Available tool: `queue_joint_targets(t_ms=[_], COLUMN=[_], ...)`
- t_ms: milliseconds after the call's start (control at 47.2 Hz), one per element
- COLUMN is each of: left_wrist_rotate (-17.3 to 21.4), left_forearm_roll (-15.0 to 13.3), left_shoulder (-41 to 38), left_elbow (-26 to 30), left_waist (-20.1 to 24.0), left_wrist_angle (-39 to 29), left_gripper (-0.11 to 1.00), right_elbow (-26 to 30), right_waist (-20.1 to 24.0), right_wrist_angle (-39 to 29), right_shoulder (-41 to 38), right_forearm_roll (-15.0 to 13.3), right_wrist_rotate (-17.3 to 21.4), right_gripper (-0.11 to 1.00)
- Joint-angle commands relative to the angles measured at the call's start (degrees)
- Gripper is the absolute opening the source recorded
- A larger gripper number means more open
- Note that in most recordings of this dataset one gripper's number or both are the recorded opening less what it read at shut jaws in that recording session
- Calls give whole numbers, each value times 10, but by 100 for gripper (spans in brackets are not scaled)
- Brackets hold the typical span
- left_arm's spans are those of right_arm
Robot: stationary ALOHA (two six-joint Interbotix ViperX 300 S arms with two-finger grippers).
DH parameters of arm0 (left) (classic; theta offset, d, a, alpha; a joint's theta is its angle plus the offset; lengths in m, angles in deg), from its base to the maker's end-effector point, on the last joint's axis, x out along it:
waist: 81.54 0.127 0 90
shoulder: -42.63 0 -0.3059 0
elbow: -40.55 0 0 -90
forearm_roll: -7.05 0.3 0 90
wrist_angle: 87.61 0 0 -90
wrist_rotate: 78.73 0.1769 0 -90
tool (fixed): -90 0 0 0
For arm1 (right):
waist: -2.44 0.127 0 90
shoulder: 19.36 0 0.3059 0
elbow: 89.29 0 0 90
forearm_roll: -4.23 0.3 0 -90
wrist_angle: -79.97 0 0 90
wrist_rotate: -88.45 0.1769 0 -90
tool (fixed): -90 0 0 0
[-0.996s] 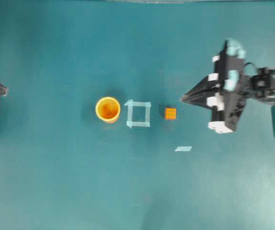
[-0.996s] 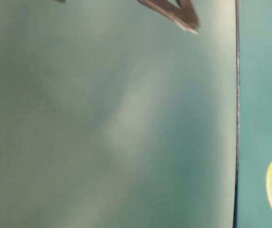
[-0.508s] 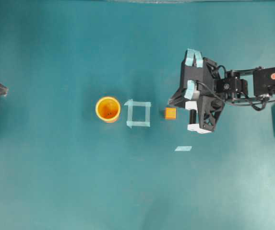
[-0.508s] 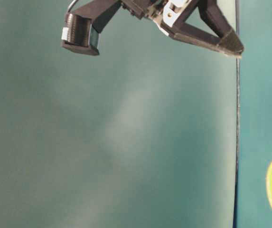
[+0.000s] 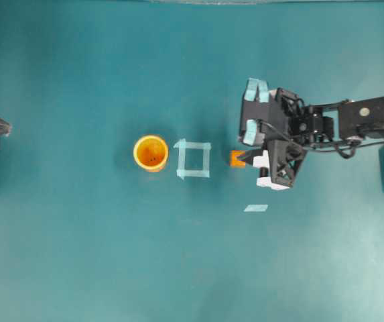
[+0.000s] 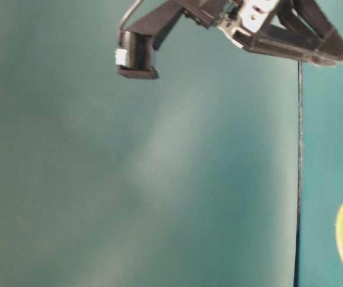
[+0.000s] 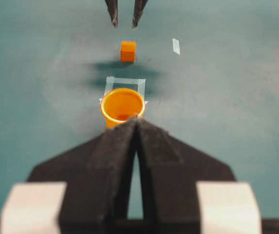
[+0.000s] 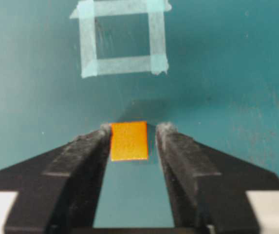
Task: Move the block to the left with right arm.
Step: 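Lower the right gripper over the orange cube and close on it, then carry the held cube left past the tape square toward the orange cup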
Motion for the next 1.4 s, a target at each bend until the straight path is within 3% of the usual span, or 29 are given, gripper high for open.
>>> queue_joint_targets(t_ms=[0,191,635,784,911,1038,1377], left_wrist_rotate=[0,0,0,0,0,0,1], left_forearm_roll=[2,2,2,2,2,2,2], left_shoulder=[-8,-7,-7,-7,-7,-7,-7], left_elbow=[13,13,12,13,13,13,13], left_waist=[0,0,0,0,0,0,0], left_wrist_angle=[3,2,-2,-6,-7,-7,-9], left_gripper=[0,0,0,0,0,0,0], right_elbow=[17,25,26,33,40,60,183], right_waist=[4,13,18,18,18,18,18], right_wrist_angle=[2,4,4,4,1,-14,-98], right_shoulder=[-6,-44,-83,-86,-83,-75,-68], right_forearm_roll=[-1,1,1,1,2,2,1], right_wrist_rotate=[1,2,4,4,5,5,2], right_gripper=[54,61,60,56,43,40,40])
